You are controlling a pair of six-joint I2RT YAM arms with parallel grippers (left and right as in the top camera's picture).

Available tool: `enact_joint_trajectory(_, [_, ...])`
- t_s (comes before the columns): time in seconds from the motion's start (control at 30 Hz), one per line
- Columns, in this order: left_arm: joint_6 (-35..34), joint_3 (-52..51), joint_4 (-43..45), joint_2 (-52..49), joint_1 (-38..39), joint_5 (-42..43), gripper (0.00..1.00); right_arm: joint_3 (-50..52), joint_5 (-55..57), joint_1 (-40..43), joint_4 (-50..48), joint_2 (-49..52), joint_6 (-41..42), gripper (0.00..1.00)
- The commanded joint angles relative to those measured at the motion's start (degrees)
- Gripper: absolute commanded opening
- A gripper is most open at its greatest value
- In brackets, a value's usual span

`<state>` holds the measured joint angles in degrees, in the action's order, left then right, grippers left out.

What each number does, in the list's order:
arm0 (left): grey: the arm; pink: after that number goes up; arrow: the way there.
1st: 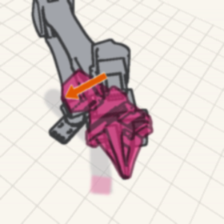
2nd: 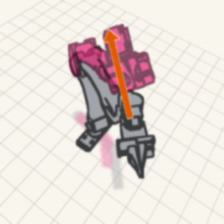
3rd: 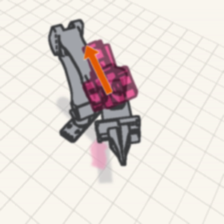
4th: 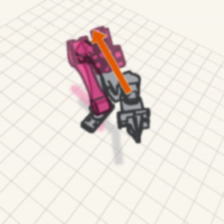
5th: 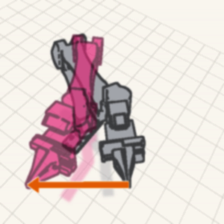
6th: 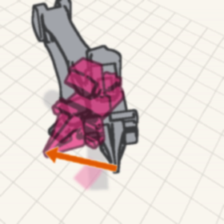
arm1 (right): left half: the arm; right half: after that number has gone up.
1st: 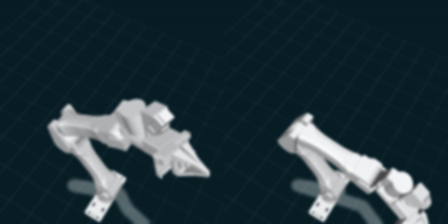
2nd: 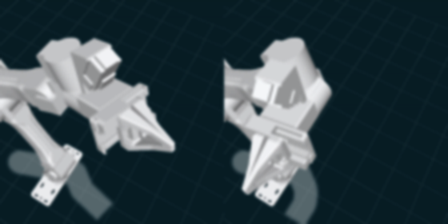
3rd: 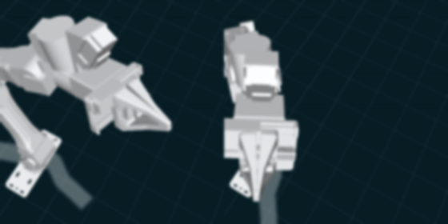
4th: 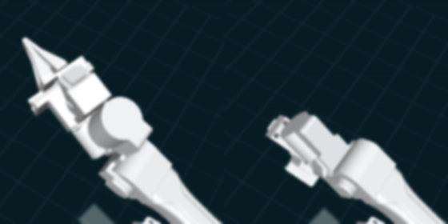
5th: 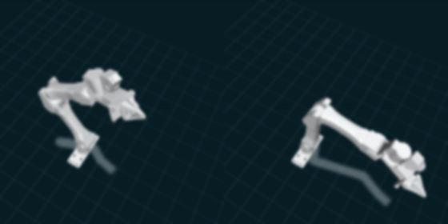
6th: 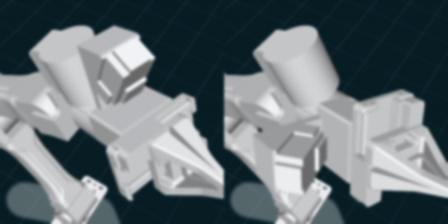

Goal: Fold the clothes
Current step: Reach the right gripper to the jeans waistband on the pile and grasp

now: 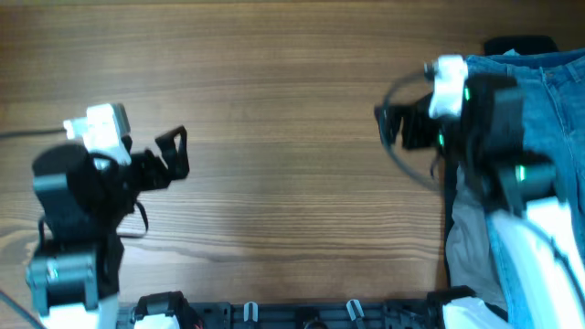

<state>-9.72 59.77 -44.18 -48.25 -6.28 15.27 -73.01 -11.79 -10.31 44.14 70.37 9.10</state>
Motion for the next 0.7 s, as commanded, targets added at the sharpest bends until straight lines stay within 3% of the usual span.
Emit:
enact_joint_trajectory(0.0, [0.72, 5.18, -3.04, -6.23, 0.00, -0.13, 1.00, -7.69, 4.04, 0.72, -0.83, 8.31, -1.92, 1.00])
enact_joint_trajectory(0.1, [0.28, 5.18, -3.30, -7.72, 0.00, 1.01, 1.00, -8.52, 11.63, 6.67, -0.76, 15.10, 5.33, 0.99])
enact_joint_trajectory(0.2, [0.26, 5.18, -3.32, -7.78, 0.00, 1.20, 1.00, -8.52, 11.76, 20.52, 1.44, 24.90, 10.60, 0.82])
enact_joint_trajectory(0.33, [0.28, 5.18, -3.30, -7.80, 0.00, 1.20, 1.00, -8.52, 6.73, 30.42, 0.24, 33.03, 8.98, 0.79])
enact_joint_trajectory(0.4, [0.28, 5.18, -3.19, -7.80, 0.00, 1.18, 1.00, -8.52, 5.66, 32.37, -1.81, 36.22, 5.27, 0.73])
enact_joint_trajectory(0.53, [0.31, 5.18, -3.15, -7.80, 0.00, 1.16, 1.00, -8.52, 3.08, 30.69, -4.87, 40.09, -6.14, 0.73])
enact_joint_trajectory(0.67, [0.28, 5.18, -3.04, -8.09, 0.00, 1.18, 1.00, -8.46, 8.35, 29.07, -6.40, 43.78, -7.43, 0.75])
